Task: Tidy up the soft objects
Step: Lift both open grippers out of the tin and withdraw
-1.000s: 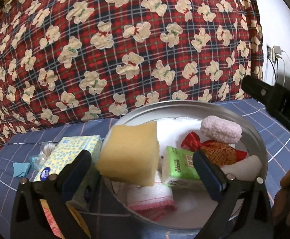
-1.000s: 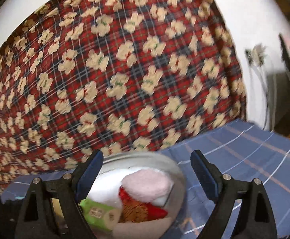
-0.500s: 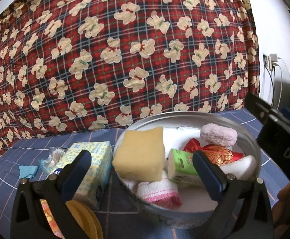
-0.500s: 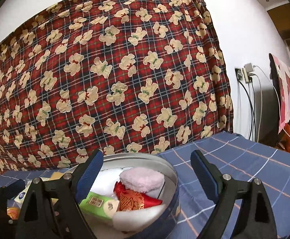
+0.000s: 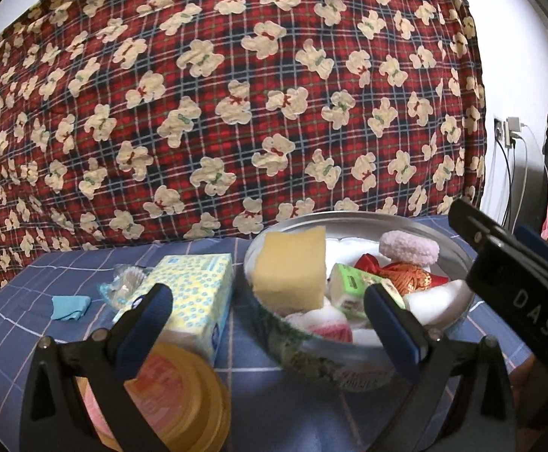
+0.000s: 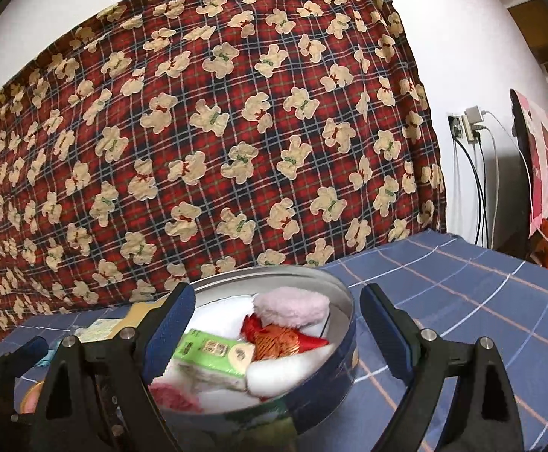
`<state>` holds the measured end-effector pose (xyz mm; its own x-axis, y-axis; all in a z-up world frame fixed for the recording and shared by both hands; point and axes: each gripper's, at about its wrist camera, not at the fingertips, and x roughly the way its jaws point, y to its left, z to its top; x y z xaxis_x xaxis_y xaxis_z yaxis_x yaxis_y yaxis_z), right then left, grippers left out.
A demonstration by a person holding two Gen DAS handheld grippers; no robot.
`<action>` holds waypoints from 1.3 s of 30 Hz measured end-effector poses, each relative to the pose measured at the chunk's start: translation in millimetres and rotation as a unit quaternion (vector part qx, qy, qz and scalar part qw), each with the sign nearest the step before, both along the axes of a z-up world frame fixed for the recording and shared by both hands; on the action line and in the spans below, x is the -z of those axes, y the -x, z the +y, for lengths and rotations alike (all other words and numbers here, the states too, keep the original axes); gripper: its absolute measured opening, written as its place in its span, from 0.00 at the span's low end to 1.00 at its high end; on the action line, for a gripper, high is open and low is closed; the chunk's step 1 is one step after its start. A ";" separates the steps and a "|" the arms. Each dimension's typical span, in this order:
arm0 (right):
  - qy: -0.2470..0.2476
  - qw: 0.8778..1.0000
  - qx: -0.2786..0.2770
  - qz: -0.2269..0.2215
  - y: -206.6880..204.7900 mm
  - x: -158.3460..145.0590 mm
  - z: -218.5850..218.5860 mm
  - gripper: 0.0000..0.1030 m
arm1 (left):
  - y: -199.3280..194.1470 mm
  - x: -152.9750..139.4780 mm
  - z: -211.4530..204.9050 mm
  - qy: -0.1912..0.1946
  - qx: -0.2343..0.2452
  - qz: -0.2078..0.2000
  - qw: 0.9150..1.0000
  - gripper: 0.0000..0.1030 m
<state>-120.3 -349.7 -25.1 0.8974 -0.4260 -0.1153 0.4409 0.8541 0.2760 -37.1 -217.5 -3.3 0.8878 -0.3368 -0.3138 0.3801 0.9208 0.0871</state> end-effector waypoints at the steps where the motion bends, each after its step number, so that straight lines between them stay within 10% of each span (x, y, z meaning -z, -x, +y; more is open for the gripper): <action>1: 0.000 1.000 -0.001 -0.001 1.3 -0.2 2.2 0.89 | 2.1 0.0 3.9 0.002 0.000 0.000 1.000 1.00; 39: 0.043 0.993 -0.109 0.022 -51.5 -9.7 154.9 0.89 | -19.1 -3.5 144.4 -0.015 -0.092 -0.008 0.996 1.00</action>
